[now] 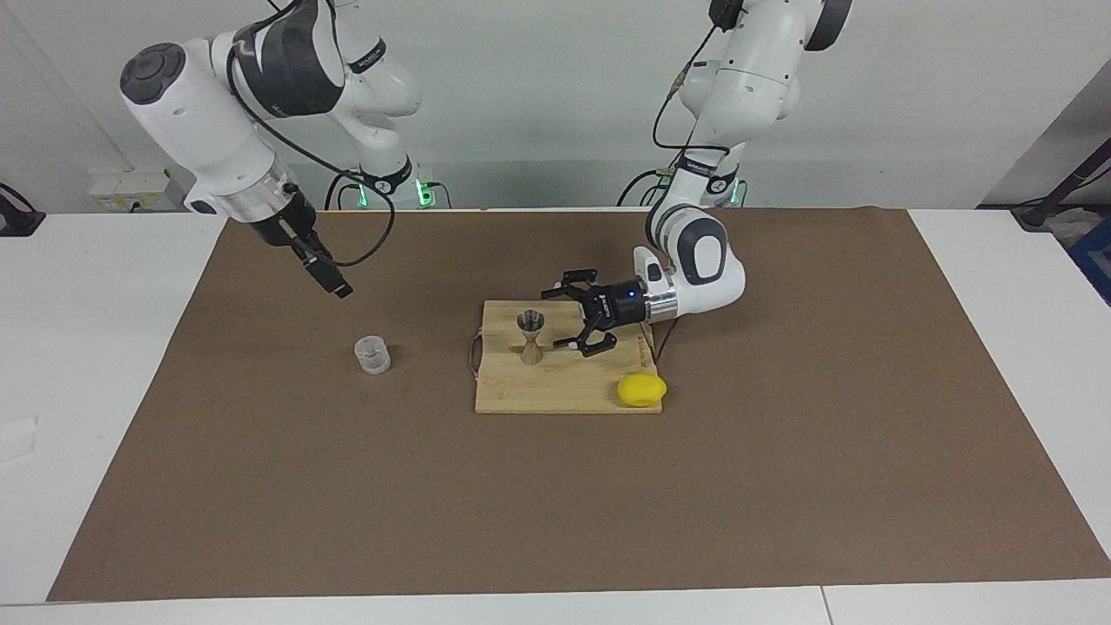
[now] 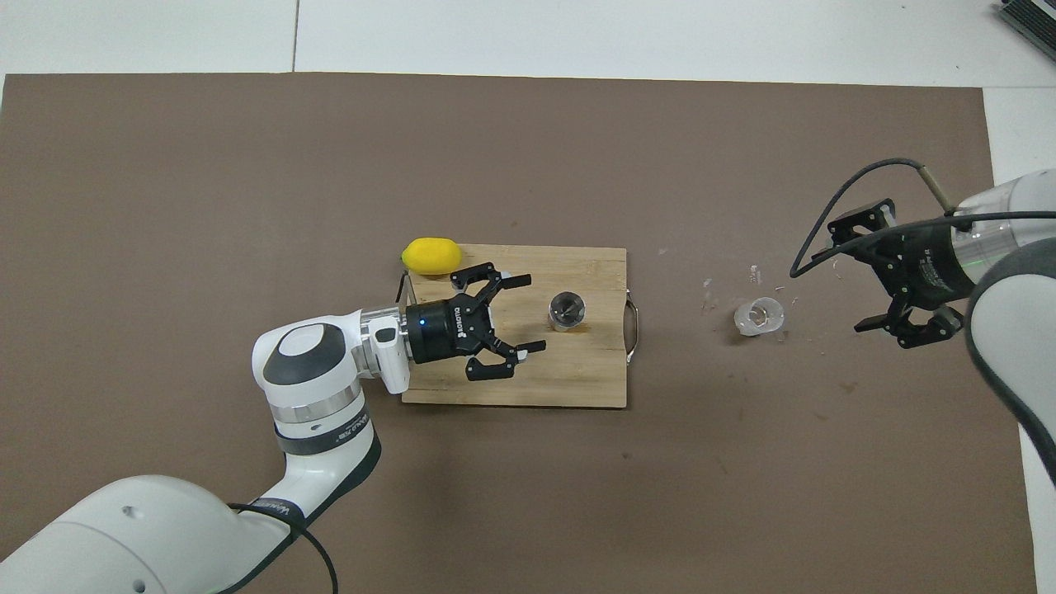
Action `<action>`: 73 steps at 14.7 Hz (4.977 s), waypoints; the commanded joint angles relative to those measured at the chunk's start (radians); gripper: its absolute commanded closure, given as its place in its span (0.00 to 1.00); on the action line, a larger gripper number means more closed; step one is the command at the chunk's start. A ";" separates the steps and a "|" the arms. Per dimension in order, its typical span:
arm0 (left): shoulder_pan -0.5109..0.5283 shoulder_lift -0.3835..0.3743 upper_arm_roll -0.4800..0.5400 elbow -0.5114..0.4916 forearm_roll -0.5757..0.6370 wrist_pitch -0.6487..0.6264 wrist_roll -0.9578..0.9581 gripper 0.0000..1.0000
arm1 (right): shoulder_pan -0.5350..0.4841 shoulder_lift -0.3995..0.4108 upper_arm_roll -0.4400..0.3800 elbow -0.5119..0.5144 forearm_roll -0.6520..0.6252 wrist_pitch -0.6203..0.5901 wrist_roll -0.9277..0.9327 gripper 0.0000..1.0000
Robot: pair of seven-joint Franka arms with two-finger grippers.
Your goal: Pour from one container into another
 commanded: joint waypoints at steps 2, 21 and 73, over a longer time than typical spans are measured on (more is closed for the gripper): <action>0.109 -0.079 0.001 -0.114 0.110 -0.099 0.017 0.00 | -0.067 0.116 0.006 0.002 0.110 0.036 0.043 0.00; 0.723 -0.064 0.053 0.252 1.443 -0.346 -0.084 0.00 | -0.208 0.382 0.010 -0.098 0.350 0.180 -0.226 0.00; 0.211 -0.165 0.278 0.628 2.005 -0.553 -2.209 0.00 | 0.505 0.095 0.018 -0.041 -0.414 0.352 0.793 0.84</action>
